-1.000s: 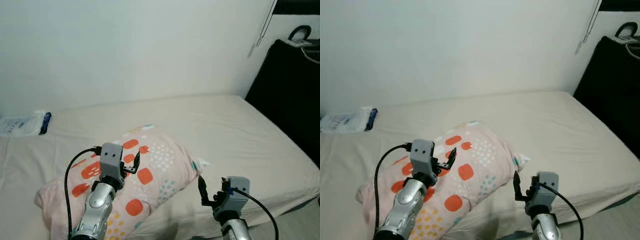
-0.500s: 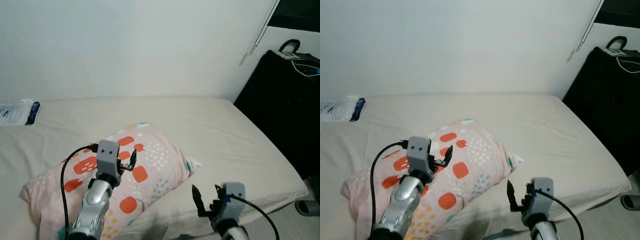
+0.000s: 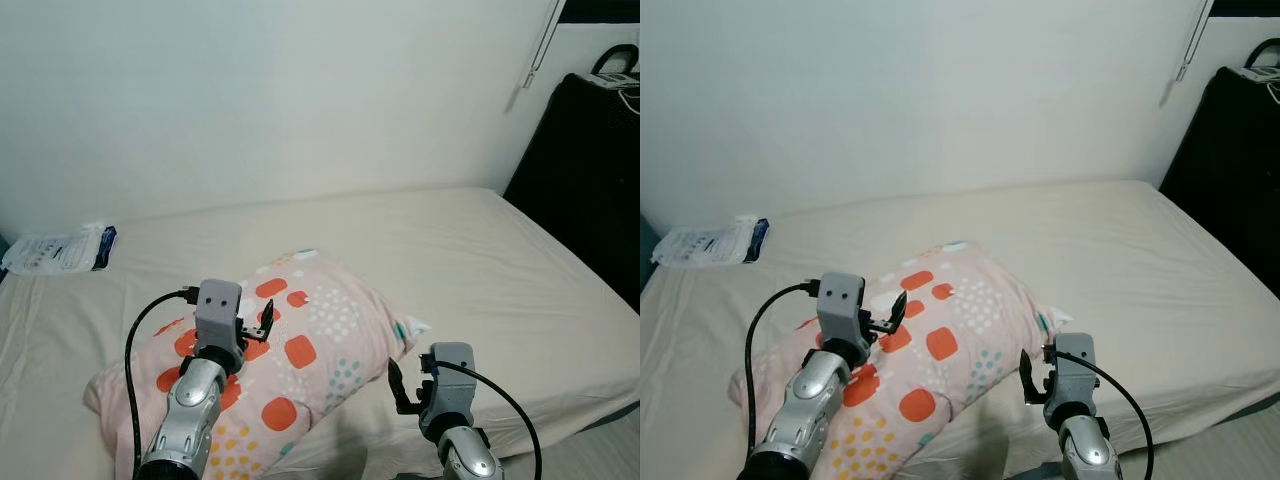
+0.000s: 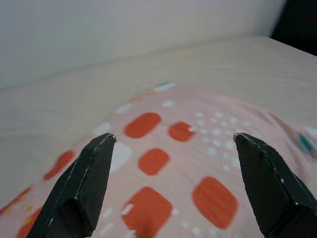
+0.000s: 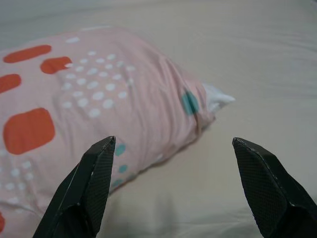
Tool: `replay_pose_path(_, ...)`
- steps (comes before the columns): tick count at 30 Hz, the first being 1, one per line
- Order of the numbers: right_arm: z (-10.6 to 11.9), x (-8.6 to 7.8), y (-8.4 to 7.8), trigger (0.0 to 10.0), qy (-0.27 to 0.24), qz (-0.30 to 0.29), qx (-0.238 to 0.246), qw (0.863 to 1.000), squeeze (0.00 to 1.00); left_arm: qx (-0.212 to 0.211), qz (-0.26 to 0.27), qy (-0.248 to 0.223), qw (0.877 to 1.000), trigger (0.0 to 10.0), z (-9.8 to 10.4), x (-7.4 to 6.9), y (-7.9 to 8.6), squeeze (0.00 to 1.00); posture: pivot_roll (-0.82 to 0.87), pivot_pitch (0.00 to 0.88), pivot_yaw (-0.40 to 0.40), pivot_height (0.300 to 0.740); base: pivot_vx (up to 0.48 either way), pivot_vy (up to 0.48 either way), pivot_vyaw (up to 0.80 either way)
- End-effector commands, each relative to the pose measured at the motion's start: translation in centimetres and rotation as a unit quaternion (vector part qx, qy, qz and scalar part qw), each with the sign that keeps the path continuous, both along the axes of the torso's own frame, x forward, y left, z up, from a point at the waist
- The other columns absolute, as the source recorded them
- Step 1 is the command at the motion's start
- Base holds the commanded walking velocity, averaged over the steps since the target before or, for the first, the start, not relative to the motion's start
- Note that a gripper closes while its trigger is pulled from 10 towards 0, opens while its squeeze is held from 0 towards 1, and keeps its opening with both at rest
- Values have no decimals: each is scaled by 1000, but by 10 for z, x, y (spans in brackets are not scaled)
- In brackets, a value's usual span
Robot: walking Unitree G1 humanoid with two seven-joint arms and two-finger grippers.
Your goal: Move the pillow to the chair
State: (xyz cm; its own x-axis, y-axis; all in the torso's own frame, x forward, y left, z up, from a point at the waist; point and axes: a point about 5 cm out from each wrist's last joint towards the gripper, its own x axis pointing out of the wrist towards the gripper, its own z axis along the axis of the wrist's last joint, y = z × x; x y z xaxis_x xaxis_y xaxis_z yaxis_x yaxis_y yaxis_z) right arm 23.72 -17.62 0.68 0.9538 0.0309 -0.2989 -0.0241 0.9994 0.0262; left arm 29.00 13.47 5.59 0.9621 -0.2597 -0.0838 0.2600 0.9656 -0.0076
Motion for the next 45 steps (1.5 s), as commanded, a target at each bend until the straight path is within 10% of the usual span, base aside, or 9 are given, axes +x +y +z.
replay_pose_path(1,-2,0,1,10000,0,-1,7,1000,0,3,-13,-1,1000,10000,-1,-1,-2,0,32,0,-22,740,0,0,0)
replay_pose_path(45,-5,-2,-9,10000,1,0,-1,1000,0,42,-16,42,998,10000,-28,-20,-17,0,75,0,-48,740,0,0,0)
